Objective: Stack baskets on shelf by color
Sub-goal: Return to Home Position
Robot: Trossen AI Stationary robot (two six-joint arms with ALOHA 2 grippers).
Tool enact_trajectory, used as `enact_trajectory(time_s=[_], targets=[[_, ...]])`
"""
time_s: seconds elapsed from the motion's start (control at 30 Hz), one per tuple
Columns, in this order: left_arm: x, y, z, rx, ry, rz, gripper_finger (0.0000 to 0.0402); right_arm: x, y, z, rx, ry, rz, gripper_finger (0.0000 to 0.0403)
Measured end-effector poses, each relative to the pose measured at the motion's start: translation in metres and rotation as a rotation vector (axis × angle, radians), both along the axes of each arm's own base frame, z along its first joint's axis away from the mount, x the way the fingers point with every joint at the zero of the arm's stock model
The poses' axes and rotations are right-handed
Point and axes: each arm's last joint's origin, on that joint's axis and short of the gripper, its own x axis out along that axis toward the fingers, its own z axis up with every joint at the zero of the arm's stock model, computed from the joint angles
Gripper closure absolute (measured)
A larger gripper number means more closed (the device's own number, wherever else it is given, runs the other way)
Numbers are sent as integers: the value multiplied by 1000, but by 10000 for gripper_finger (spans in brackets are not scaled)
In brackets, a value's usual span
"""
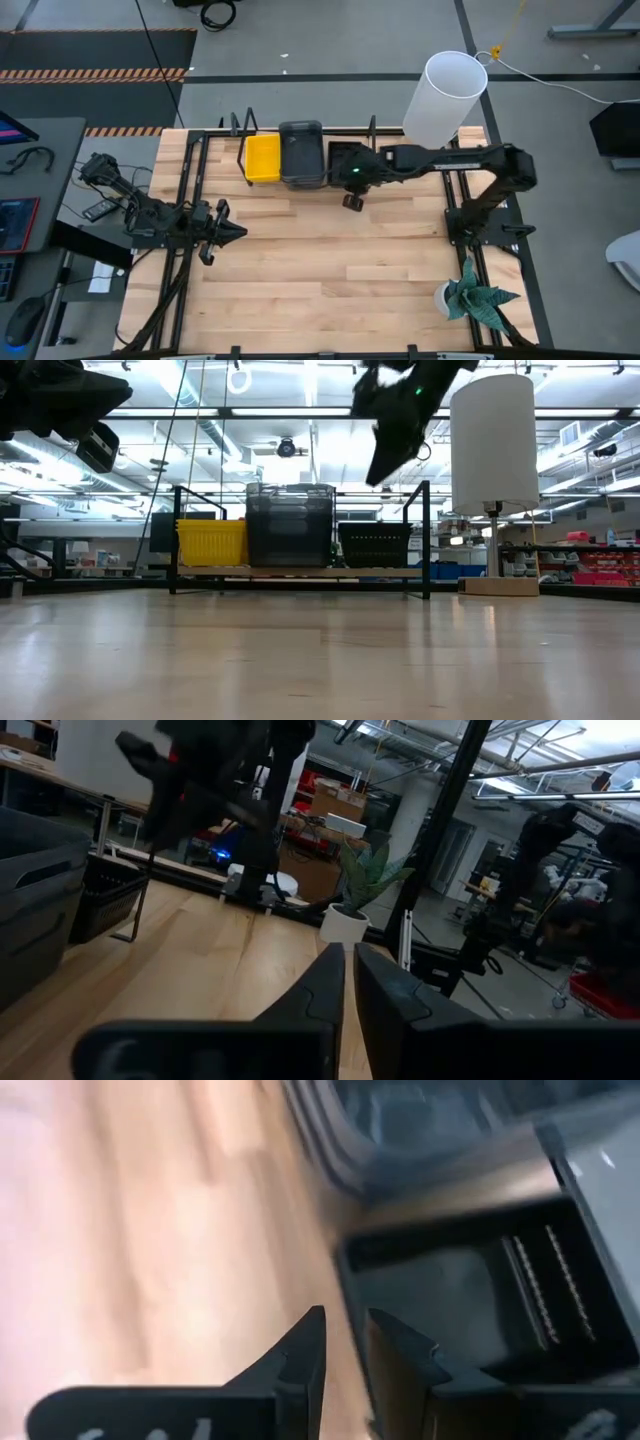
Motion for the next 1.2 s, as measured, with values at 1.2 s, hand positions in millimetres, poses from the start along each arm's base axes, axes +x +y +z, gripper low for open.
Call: enact_trajectory(time_s=[1.2], targets=[[0, 0, 0, 0, 0, 0, 372, -199, 2, -102, 164, -999, 15, 325]])
